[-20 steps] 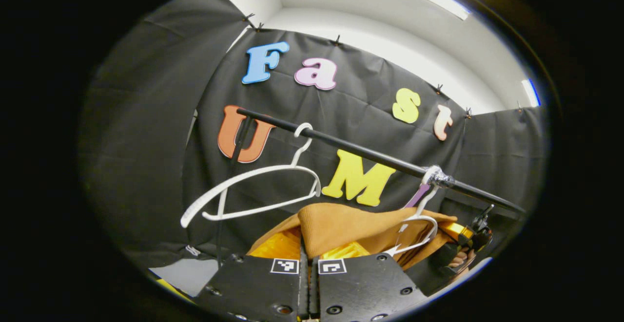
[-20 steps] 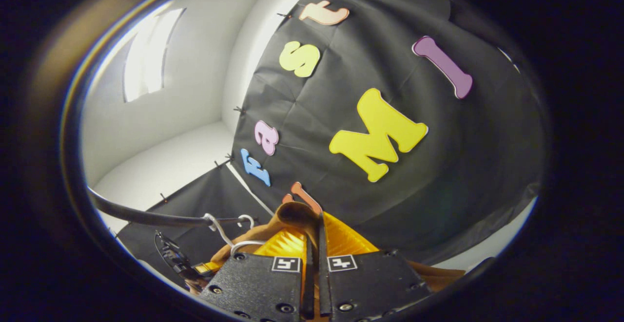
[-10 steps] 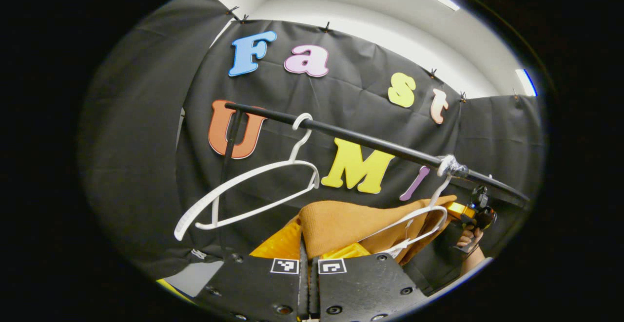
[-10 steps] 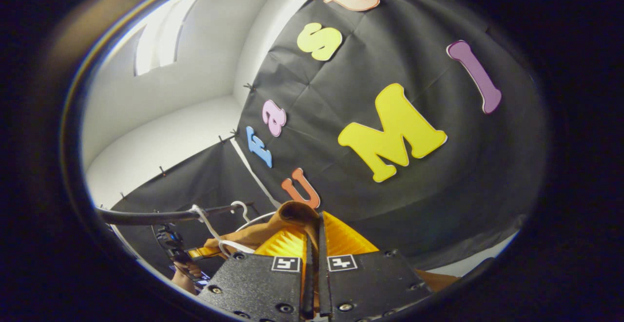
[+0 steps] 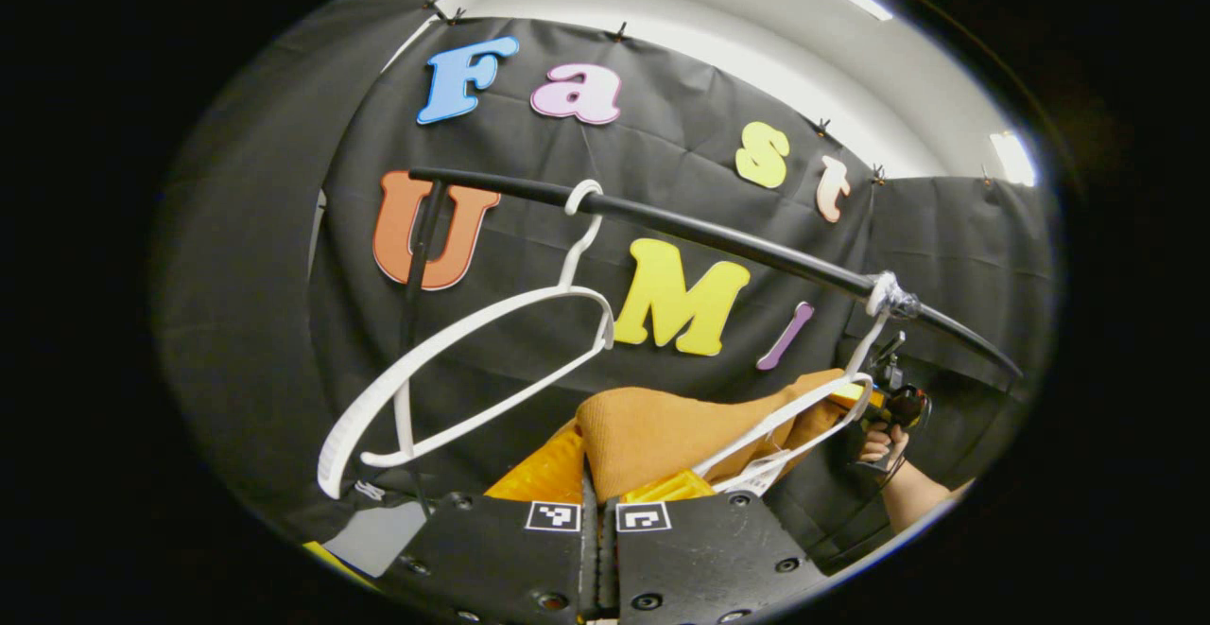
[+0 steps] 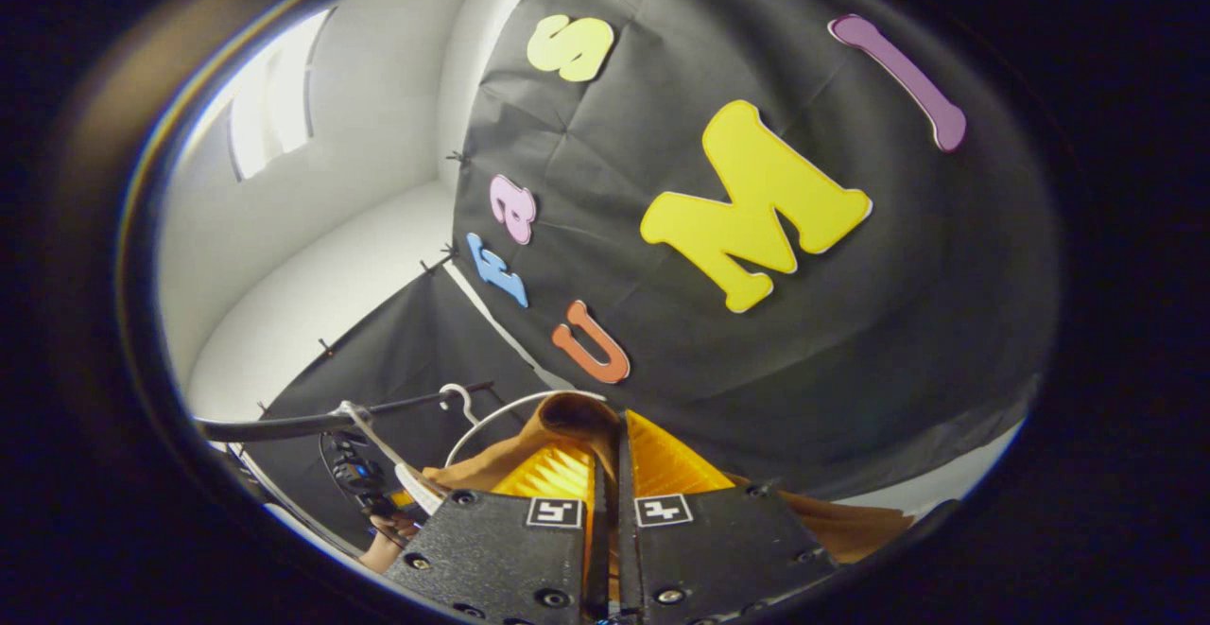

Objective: Grasp the clothes on the hanger with both hands and then place them into the laundry hamper below.

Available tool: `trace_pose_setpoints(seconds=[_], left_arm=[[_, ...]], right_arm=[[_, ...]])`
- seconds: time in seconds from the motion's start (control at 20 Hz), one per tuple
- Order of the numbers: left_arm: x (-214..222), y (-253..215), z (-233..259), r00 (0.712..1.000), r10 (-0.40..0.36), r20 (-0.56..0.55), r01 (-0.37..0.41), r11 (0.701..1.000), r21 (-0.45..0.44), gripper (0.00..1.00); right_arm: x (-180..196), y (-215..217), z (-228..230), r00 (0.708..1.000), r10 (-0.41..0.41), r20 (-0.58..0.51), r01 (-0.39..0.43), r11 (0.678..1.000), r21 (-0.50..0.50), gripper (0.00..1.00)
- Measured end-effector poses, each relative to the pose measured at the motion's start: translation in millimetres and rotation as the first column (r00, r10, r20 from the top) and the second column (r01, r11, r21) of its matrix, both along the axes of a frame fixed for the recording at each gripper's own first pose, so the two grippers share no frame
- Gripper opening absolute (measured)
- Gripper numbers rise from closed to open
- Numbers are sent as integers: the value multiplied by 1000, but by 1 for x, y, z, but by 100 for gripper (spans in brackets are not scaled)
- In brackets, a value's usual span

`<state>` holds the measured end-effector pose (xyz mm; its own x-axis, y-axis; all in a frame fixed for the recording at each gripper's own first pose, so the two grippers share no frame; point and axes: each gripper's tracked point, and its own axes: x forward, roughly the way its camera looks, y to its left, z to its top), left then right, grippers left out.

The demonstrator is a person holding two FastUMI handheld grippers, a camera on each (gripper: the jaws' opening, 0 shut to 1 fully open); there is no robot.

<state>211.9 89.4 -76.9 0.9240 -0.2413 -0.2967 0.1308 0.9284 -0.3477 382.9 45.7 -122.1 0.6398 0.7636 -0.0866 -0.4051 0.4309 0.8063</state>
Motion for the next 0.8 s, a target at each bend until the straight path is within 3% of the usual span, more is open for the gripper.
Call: trace_pose_setpoints(seconds=[0.5,0.8], left_arm=[[-16,1,-32,997,-43,-60,37,994,-102,0],[-27,6,-64,992,-43,-118,25,988,-155,0]], right_arm=[[-3,10,-54,989,20,-149,-7,996,88,7],[-18,13,-81,977,21,-211,-1,996,90,7]])
